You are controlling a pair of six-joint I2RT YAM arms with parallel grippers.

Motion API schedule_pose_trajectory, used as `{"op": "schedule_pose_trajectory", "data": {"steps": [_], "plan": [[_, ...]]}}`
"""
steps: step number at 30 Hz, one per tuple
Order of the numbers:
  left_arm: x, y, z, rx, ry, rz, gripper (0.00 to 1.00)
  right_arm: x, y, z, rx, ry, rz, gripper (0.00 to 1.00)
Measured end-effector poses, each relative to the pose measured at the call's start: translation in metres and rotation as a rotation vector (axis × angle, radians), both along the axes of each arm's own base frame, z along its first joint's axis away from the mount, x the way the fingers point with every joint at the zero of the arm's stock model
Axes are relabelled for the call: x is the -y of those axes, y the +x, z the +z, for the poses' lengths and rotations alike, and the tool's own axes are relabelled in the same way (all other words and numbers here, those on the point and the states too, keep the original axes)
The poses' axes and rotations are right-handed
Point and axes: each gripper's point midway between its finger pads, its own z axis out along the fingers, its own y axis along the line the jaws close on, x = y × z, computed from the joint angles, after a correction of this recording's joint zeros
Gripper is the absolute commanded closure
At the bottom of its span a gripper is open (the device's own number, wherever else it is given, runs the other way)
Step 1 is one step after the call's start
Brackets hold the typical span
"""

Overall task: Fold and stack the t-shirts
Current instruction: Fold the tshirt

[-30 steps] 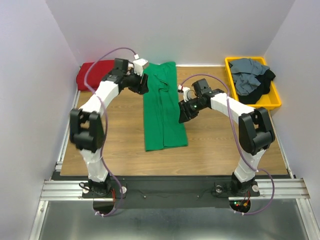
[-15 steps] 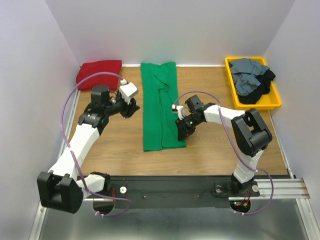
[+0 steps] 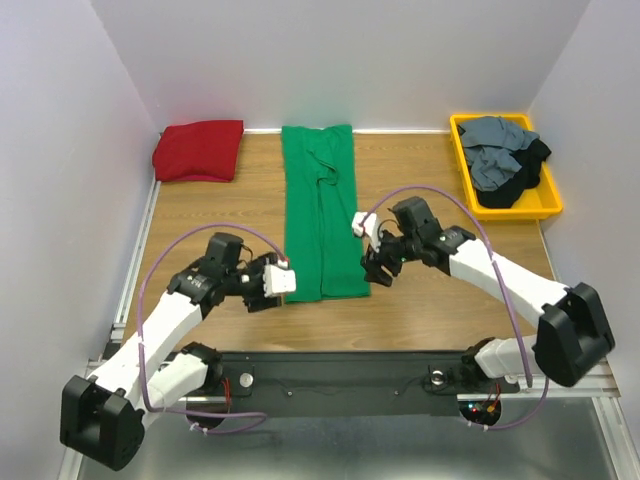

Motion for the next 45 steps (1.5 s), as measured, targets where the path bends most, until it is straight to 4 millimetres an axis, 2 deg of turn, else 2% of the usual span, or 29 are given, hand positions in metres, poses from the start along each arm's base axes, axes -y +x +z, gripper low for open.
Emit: {"op": "schedule_pose_trajectory", "data": {"steps": [1,2,3,5,6,10,13,15,18,19,21,22,23,25,27,31,35,40,45], "plan": [[0.003,-0.008,-0.008,0.005,0.02,-0.041,0.19,0.001,-0.001,0.0,0.052,-0.005,0.028,0.26],[0.004,-0.011,-0.013,0.009,0.034,-0.063,0.01,0.002,-0.004,-0.003,0.094,-0.016,0.053,0.1],[0.004,-0.013,-0.016,0.017,0.048,-0.079,0.01,0.006,-0.008,-0.006,0.144,-0.025,0.079,0.0],[0.006,-0.007,-0.012,0.056,0.051,-0.074,0.01,0.01,-0.015,-0.008,0.216,-0.031,0.126,0.0],[0.006,0.003,-0.003,0.109,0.042,-0.043,0.01,0.013,-0.018,-0.006,0.269,-0.025,0.158,0.0],[0.012,0.033,0.049,0.31,-0.084,0.067,0.01,0.007,-0.026,0.018,0.385,0.051,0.244,0.0],[0.017,0.035,0.078,0.383,-0.176,0.088,0.02,0.002,-0.033,0.029,0.477,0.093,0.348,0.0],[0.021,0.033,0.084,0.402,-0.197,0.059,0.05,0.004,-0.037,0.019,0.51,0.064,0.405,0.0],[0.023,0.026,0.074,0.418,-0.167,-0.003,0.1,0.01,-0.04,-0.012,0.499,-0.007,0.47,0.02],[0.021,0.024,0.065,0.424,-0.143,-0.021,0.12,0.013,-0.041,-0.024,0.49,-0.037,0.493,0.06],[0.017,0.018,0.038,0.423,-0.084,-0.058,0.19,0.017,-0.042,-0.04,0.46,-0.078,0.516,0.13],[0.012,0.013,0.017,0.413,-0.038,-0.085,0.23,0.016,-0.042,-0.047,0.446,-0.096,0.531,0.23],[0.009,0.009,0.003,0.396,-0.012,-0.099,0.23,0.015,-0.042,-0.052,0.434,-0.104,0.54,0.27],[0.003,0.0,-0.022,0.367,0.047,-0.142,0.28,0.011,-0.04,-0.061,0.408,-0.121,0.556,0.32],[0.001,-0.006,-0.039,0.335,0.088,-0.182,0.32,0.009,-0.039,-0.066,0.4,-0.126,0.568,0.35],[0.004,-0.011,-0.057,0.282,0.118,-0.236,0.33,0.006,-0.041,-0.07,0.433,-0.123,0.608,0.39],[0.008,-0.019,-0.073,0.231,0.144,-0.299,0.33,0.01,-0.051,-0.088,0.452,-0.134,0.652,0.44],[0.013,-0.024,-0.085,0.196,0.162,-0.351,0.36,-0.001,-0.04,-0.091,0.497,-0.114,0.641,0.5],[0.022,-0.013,-0.085,0.178,0.168,-0.363,0.41,-0.006,-0.03,-0.091,0.522,-0.112,0.613,0.6]]}}
